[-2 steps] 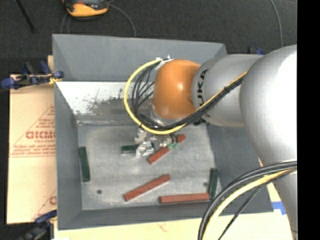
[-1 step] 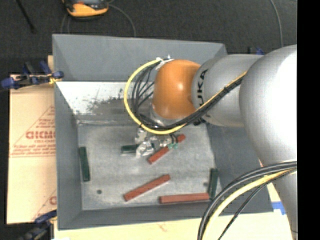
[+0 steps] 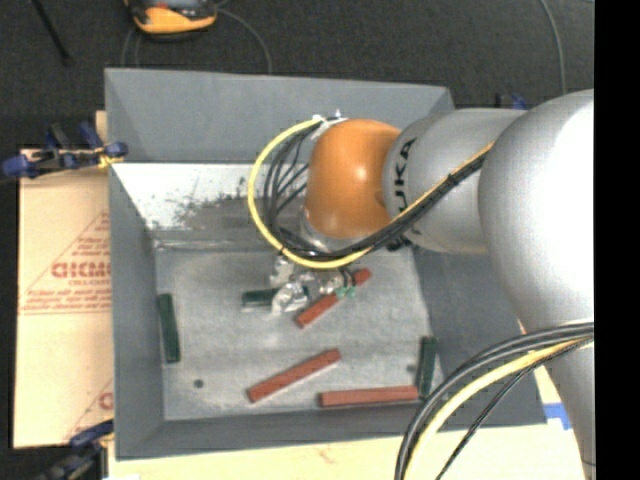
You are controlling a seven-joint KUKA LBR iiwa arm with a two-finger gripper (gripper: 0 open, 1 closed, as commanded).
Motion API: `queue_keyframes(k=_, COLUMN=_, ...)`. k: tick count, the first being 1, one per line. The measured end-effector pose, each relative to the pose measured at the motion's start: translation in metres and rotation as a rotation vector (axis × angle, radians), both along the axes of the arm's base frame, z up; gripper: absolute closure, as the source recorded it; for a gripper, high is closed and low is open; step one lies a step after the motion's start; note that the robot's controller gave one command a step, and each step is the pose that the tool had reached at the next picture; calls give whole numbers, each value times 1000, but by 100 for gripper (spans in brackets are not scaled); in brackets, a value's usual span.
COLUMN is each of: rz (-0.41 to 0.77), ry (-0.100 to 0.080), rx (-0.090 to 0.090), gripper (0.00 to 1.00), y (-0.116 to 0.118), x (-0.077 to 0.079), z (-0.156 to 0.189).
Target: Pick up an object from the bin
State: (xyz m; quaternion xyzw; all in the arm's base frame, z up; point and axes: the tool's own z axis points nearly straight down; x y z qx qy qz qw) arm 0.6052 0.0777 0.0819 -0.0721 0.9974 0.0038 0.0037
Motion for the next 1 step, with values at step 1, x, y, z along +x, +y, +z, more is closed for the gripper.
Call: queue_keyframes(k=1, rz=-25, ry=-1, rx=-6, gripper=100, y=-14, x=-69, z=175)
